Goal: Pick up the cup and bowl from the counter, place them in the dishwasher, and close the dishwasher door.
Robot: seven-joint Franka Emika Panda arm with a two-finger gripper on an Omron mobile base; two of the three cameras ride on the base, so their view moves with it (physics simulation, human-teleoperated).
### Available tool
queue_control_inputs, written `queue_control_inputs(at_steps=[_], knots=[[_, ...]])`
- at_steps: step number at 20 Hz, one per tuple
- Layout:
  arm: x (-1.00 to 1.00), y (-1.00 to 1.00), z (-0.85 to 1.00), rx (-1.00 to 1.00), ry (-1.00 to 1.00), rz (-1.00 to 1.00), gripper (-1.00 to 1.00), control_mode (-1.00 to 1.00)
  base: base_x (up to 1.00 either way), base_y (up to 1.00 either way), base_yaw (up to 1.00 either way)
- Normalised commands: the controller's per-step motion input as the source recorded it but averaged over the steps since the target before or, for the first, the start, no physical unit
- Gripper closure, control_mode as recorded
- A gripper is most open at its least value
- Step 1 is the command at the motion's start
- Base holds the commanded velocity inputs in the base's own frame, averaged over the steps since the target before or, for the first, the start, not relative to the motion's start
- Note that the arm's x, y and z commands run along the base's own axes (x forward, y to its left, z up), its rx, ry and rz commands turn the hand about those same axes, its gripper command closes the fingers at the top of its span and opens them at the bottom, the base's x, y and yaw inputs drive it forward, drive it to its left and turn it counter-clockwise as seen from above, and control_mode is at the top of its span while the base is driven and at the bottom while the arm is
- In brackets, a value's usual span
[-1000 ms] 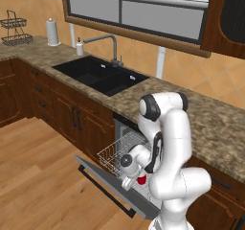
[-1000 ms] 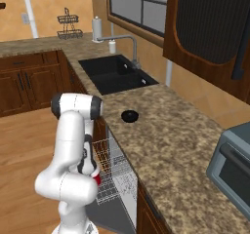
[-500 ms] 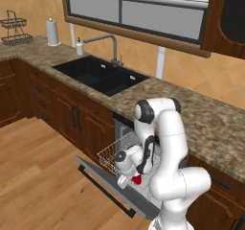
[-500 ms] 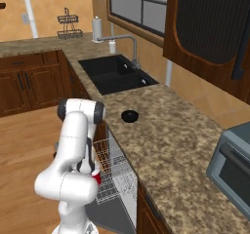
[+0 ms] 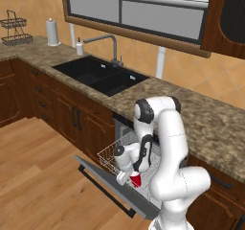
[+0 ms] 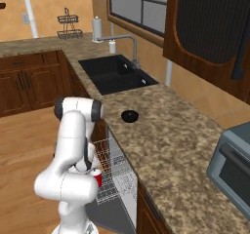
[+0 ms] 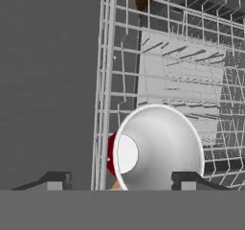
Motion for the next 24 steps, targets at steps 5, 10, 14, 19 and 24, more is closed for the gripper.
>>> queue_control_inputs(at_steps=[5,10,14,19,24], knots=[[-0.12,0.30,1.00,0.00,0.00,0.00,-1.00,-1.00,0.00,0.00,0.00],[-0.01,0.38,1.00,0.00,0.00,0.00,-1.00,-1.00,0.00,0.00,0.00],[-0.01,0.21,1.00,0.00,-0.01,0.00,-1.00,-1.00,0.00,0.00,0.00],[-0.13,0.02,1.00,-0.02,-0.05,0.00,-1.00,-1.00,0.00,0.00,0.00],[-0.06,0.02,1.00,0.00,-0.02,0.00,-1.00,-1.00,0.00,0.00,0.00]])
